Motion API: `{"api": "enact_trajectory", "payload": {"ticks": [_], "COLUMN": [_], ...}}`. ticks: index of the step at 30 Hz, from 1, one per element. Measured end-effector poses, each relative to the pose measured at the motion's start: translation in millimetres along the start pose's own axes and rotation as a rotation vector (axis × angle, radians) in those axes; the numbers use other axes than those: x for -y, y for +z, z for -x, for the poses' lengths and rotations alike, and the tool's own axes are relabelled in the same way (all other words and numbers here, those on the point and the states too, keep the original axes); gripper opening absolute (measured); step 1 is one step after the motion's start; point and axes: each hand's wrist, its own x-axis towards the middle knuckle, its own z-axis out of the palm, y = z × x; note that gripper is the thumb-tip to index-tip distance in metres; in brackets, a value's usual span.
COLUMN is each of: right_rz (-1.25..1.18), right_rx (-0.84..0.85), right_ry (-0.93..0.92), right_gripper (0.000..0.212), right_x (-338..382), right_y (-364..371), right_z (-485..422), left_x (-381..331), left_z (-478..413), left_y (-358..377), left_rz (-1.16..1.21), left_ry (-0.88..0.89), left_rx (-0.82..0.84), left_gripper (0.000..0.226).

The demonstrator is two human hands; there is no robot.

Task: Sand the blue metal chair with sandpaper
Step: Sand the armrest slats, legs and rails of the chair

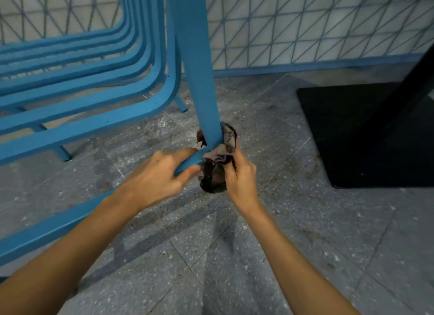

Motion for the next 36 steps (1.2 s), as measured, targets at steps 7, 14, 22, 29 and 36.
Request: {"api": "enact_trajectory", "payload": {"ticks": [7,14,22,29,36], "right_rz": [0.174,-0.022,0.112,-0.152,-0.039], "right_rx": [-0.189,-0.201,-0.249,-0.27,-0.268], "right_ry": [0.195,0.091,0.287,0.536,0.029], "right_gripper": [0.053,0.051,0.058,0.05,0.047], "right_x": [-23,50,-40,-5,24], "right_y": [-42,-1,31,35,39], "right_z": [21,18,55,45,47], "left_x": [2,-1,-5,-10,-12], "left_z": [0,1,1,2,1], "left_y": [-1,0,1,-2,-3], "left_rz": [0.032,0.03,0.006,0.022,0.0], "left_ry": [0.026,0.009,-0.011,-0.015,0.028], "left_rx": [-0.026,-0.036,-0.041,-0.033,-0.039], "left_gripper": [0.053,0.046,0.038,0.04,0.038]}}
